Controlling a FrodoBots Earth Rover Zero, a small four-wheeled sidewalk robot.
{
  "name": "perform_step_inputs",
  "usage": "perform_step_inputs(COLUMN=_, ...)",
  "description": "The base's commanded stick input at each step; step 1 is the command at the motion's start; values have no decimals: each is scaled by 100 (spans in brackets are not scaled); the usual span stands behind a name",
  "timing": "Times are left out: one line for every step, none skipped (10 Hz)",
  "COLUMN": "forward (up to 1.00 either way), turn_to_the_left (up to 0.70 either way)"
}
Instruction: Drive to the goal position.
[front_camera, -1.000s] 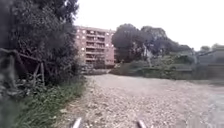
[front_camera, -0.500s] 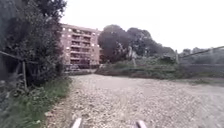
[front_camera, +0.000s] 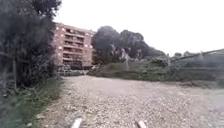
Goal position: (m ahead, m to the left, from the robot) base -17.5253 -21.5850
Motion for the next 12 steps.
perform_step_inputs(forward=0, turn_to_the_left=-70)
perform_step_inputs(forward=0, turn_to_the_left=-70)
perform_step_inputs(forward=0, turn_to_the_left=-70)
perform_step_inputs(forward=0, turn_to_the_left=-70)
perform_step_inputs(forward=0, turn_to_the_left=-70)
perform_step_inputs(forward=0, turn_to_the_left=-70)
perform_step_inputs(forward=0, turn_to_the_left=-70)
perform_step_inputs(forward=0, turn_to_the_left=-70)
perform_step_inputs(forward=0, turn_to_the_left=-70)
perform_step_inputs(forward=0, turn_to_the_left=-70)
perform_step_inputs(forward=0, turn_to_the_left=-70)
perform_step_inputs(forward=0, turn_to_the_left=-70)
